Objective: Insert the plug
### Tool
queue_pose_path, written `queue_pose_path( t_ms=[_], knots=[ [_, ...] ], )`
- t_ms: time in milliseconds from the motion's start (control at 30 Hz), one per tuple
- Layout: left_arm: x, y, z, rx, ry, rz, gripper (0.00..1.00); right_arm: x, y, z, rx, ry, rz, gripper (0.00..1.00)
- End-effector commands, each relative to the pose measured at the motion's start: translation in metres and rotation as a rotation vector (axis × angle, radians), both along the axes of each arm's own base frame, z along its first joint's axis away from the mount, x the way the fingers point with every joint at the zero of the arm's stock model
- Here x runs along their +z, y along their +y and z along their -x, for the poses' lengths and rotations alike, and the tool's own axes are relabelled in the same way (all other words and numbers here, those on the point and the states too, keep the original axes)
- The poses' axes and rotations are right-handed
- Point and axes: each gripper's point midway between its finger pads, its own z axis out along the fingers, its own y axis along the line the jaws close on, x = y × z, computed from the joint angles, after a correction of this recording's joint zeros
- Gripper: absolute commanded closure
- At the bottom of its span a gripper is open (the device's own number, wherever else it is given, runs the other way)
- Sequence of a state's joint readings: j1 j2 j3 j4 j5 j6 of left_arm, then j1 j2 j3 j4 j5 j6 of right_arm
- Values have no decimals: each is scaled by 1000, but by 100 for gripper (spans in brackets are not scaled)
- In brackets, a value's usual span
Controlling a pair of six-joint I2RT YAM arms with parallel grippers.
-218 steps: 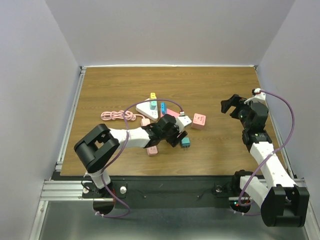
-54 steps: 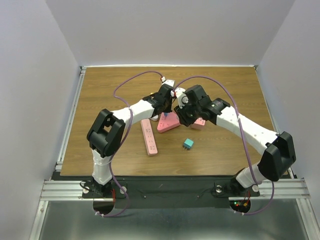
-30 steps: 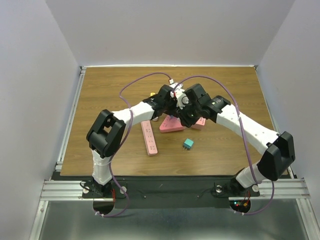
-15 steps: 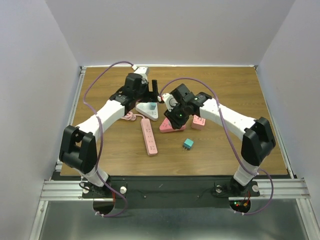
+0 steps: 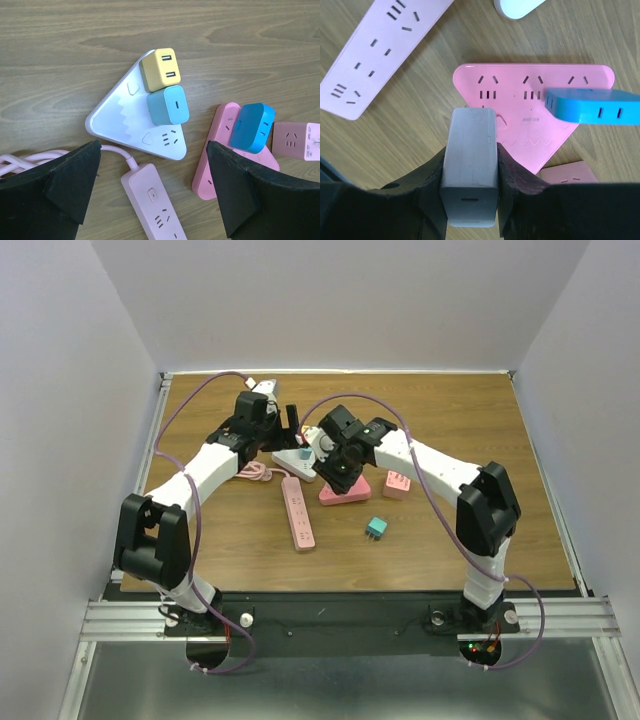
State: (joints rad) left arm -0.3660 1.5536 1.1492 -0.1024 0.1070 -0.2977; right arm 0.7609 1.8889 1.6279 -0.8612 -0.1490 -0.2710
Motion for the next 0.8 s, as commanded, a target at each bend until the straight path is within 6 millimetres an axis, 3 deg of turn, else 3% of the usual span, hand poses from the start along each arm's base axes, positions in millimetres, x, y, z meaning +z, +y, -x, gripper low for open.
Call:
queue_pose_path(
  t_ms=[0,367,767],
  knots=[
    [32,2,3,-15,-77,34,1,2,2,-6,12,-21,43,100],
    [42,2,7,-34,-94,37,1,-13,11,-7,18,20,101,100],
    [43,5,9,-33,-95,30,1,-37,-1,-7,-6,27,215,100]
  ],
)
